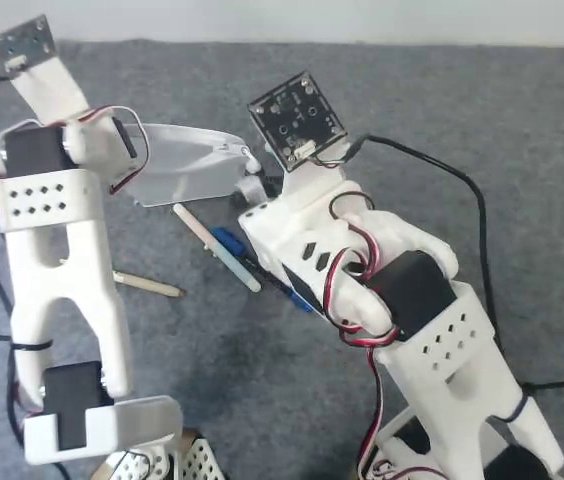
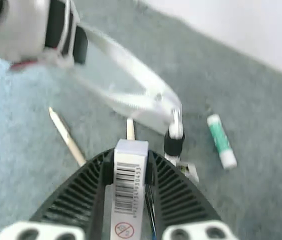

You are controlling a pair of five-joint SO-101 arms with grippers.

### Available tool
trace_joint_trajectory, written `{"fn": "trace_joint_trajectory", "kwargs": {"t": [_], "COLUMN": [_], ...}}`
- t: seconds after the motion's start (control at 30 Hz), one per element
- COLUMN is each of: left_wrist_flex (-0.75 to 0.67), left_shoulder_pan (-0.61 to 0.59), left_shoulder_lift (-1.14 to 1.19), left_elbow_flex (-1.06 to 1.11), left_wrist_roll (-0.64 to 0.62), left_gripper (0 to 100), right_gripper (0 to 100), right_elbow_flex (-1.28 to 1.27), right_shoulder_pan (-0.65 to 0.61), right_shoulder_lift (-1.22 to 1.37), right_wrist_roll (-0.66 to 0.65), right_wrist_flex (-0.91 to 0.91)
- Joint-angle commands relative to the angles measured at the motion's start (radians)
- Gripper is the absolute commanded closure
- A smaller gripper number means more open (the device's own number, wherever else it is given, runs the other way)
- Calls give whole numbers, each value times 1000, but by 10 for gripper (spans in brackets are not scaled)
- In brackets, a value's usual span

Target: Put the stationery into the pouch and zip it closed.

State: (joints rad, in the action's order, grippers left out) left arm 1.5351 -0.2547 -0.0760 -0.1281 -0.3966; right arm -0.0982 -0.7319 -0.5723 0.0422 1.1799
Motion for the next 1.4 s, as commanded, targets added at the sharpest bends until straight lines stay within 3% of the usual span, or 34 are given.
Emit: {"fn": "trace_joint_trajectory", "kwargs": {"t": [0.0,0.37,0.87,1.37], "left_wrist_flex": [12,12,12,12], "left_shoulder_pan": [8,5,3,9], "left_shoulder_lift": [20,29,21,20], "left_elbow_flex": [28,28,30,30], "left_wrist_roll": [-20,-20,-20,-20], "left_gripper": [990,990,990,990], "right_gripper": [991,991,991,991], "right_elbow_flex": [6,-55,-393,-417], "right_shoulder_pan": [-8,-4,50,48], "right_shoulder_lift": [-33,-39,-44,-44], "right_wrist_roll": [11,8,3,8], "right_wrist_flex": [-77,-303,-857,-1053]}}
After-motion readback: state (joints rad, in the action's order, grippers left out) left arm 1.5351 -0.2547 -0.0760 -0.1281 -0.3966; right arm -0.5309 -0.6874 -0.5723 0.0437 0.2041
